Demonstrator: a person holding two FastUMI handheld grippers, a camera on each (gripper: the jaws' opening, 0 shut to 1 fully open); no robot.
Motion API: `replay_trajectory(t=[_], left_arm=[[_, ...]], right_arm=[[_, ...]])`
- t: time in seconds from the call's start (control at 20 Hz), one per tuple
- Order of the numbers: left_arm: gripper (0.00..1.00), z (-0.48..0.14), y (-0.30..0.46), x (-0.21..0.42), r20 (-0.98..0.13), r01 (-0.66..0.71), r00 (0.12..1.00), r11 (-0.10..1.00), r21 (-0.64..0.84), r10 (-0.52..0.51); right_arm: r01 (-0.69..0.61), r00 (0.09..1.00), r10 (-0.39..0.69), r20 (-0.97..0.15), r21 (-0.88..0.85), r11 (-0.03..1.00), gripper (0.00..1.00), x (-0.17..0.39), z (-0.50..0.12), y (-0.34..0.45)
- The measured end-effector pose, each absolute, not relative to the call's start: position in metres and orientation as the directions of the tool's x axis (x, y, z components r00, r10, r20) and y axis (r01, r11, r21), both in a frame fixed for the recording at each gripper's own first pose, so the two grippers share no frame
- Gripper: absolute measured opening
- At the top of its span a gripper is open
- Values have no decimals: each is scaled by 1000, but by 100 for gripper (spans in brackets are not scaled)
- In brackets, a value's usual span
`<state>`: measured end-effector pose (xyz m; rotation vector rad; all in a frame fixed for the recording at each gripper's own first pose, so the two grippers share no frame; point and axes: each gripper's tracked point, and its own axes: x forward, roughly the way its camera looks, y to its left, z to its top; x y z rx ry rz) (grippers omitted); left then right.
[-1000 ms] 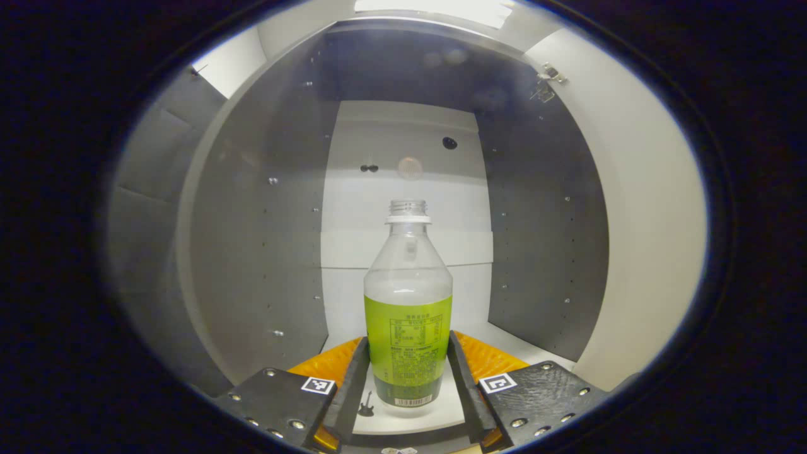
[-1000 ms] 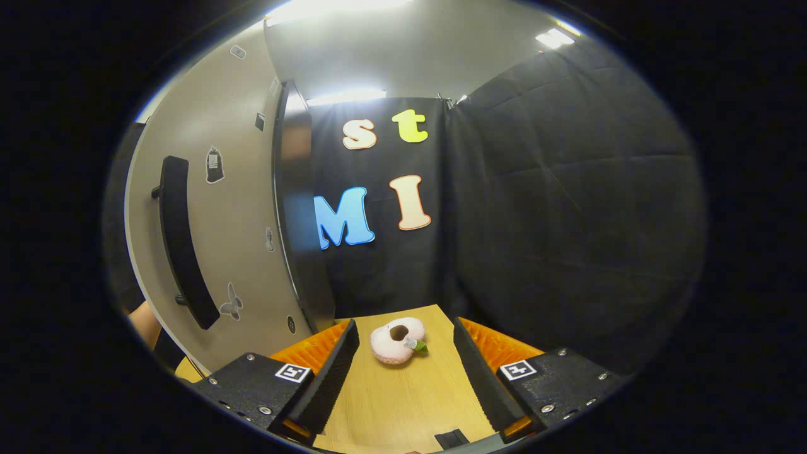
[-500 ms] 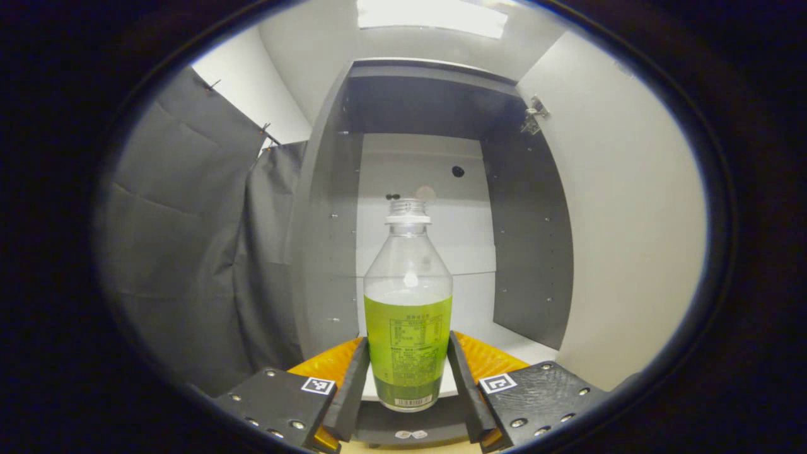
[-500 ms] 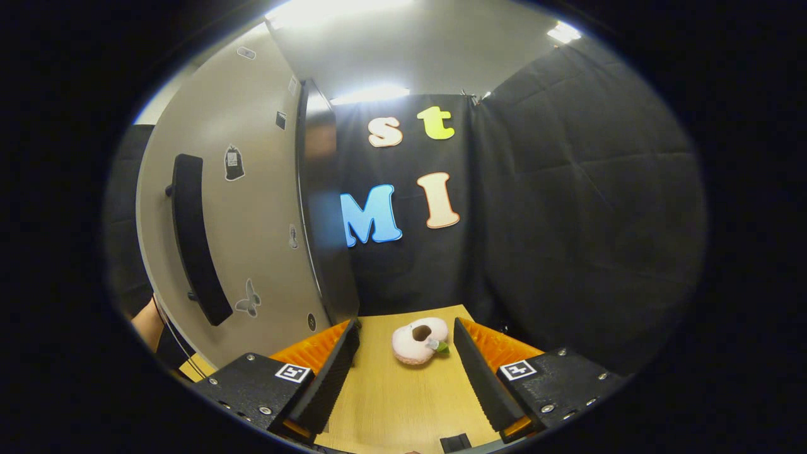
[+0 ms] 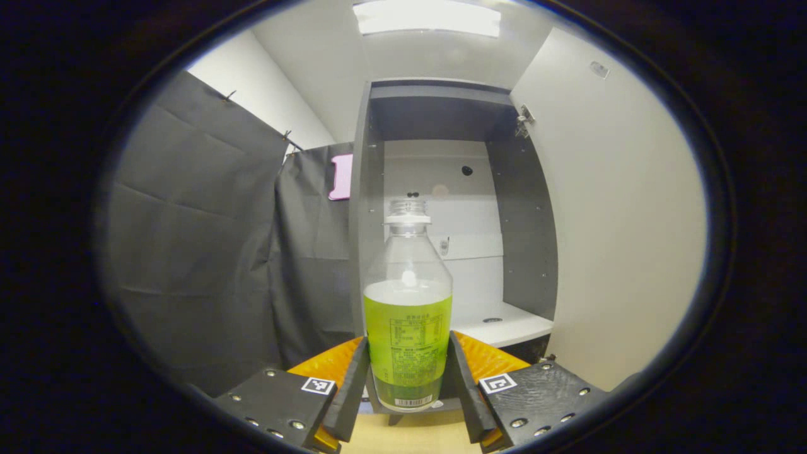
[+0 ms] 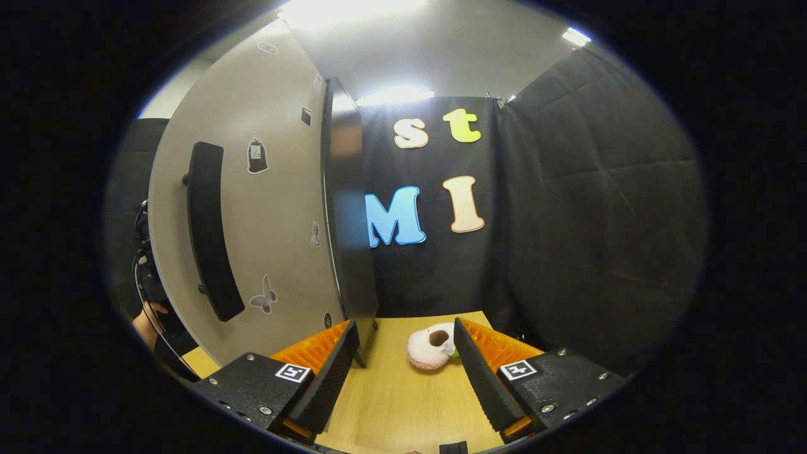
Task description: Open the cabinet door with the right hand, grasp the bottle in the cabinet with the left hand and place it on the coaster, then close the cabinet door with the right hand.
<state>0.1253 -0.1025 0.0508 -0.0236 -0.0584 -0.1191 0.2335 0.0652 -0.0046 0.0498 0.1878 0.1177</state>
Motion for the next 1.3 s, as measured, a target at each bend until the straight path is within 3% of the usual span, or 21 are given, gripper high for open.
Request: replay_trajectory(t=[0.4,0.45,0.75,1.0,1.15,1.2,1.3], left_arm=[[72,1,-76,61,25,77,997,997,-29,-76],[68,-6,-74,53,26,72,997,997,-38,-71],[72,-53,-59,16,-1,43,999,998,-47,-43],[63,-108,-61,-1,-50,22,998,998,-67,-25],[72,-137,-65,-3,-74,12,997,998,-69,-18],[68,-147,-69,-4,-82,11,996,997,-71,-17],[72,-167,-74,-4,-106,6,994,998,-64,-12]], right_arm=[[-131,977,137,-165,43,990,93,230,1,75],[-132,976,137,-167,40,990,93,229,0,76],[-119,977,126,-175,51,992,93,223,-5,80],[-77,978,85,-188,49,996,91,223,-7,70],[-54,978,61,-200,43,998,93,224,-11,62],[-44,977,50,-205,33,998,93,224,-12,58],[-36,975,41,-218,27,999,91,224,-16,56]])
